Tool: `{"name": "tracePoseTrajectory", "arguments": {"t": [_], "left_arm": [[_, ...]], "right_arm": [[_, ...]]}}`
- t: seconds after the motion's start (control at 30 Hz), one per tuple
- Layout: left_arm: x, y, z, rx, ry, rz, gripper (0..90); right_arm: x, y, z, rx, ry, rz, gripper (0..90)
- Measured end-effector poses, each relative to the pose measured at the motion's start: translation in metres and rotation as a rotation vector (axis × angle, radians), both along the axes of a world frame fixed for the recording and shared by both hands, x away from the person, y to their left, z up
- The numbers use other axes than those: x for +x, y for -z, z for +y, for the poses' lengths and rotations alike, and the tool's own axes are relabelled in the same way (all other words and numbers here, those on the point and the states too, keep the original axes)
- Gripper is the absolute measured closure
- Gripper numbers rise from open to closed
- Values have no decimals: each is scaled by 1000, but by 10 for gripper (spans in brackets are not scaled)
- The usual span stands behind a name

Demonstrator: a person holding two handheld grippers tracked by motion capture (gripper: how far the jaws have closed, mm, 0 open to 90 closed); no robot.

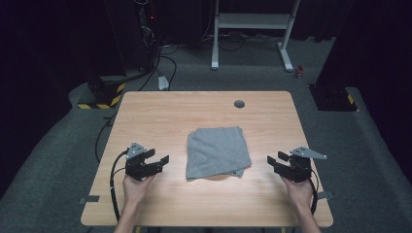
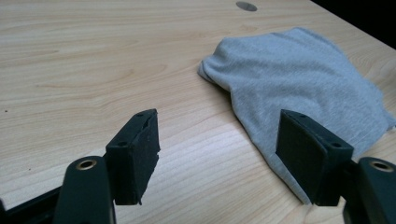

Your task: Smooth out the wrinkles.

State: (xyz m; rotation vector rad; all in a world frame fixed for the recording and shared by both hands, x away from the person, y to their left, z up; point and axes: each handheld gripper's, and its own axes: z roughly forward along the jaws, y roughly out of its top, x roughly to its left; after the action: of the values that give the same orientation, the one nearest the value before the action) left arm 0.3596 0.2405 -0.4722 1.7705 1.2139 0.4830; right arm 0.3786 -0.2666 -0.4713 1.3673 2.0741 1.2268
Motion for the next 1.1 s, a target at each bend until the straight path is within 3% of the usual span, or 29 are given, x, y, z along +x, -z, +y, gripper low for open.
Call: {"name": "tracePoseTrajectory", "arguments": {"t": [0.2, 0.43, 0.8, 0.97, 1.1], "left_arm": [[-2, 5, 6, 25, -17, 7, 299], [-7, 11, 16, 22, -52, 17, 299], [-7, 25, 25, 54, -92, 60, 299], [-7, 31, 18, 135, -72, 67, 293], [-7, 36, 15, 163, -77, 74, 292]], "right_arm": [[-2, 2, -12, -3, 22, -3, 456], [-4, 9, -19, 5, 43, 17, 450], [-5, 20, -22, -17, 62, 49, 442], [-8, 28, -25, -45, 71, 73, 437], [-10, 35, -28, -69, 82, 89, 429]]}}
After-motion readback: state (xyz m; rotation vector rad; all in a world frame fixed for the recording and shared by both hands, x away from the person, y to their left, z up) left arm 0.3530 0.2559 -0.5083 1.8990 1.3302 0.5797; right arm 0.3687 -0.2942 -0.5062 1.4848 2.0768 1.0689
